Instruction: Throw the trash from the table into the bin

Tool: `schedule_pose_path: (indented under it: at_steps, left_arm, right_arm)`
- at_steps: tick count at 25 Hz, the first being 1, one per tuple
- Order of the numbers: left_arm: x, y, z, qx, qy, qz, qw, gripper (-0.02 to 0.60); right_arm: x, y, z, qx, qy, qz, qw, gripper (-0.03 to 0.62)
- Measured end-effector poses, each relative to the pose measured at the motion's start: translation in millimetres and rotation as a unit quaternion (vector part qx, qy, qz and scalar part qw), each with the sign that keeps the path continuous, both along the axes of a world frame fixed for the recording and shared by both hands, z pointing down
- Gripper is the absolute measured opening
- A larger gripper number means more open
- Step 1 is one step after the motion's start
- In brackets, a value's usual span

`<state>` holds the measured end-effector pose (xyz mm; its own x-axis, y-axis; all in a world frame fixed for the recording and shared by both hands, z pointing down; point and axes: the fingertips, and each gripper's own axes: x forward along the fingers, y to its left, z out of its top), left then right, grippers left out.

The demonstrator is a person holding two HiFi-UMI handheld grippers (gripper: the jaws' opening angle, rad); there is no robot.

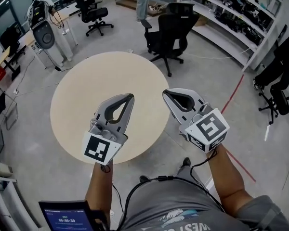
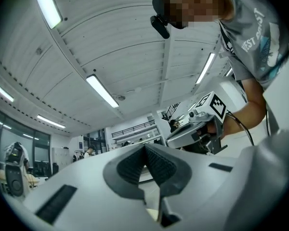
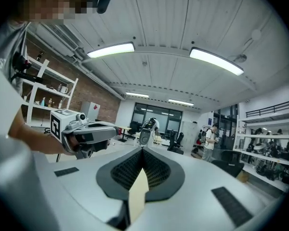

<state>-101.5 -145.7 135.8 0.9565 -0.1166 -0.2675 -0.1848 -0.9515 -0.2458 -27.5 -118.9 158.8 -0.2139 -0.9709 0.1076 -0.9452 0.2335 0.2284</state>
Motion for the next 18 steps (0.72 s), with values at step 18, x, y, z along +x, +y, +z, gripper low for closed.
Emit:
schedule_pose_path:
  at_steps: [18]
  left_arm:
    - [-235.4, -34.7, -31.8, -0.004, 0.037, -0.207, 0.9776, 0.043]
  right_arm:
    - [-234.3, -56.3, -43.2, 0.025, 0.048, -0.222, 0.973, 0.011]
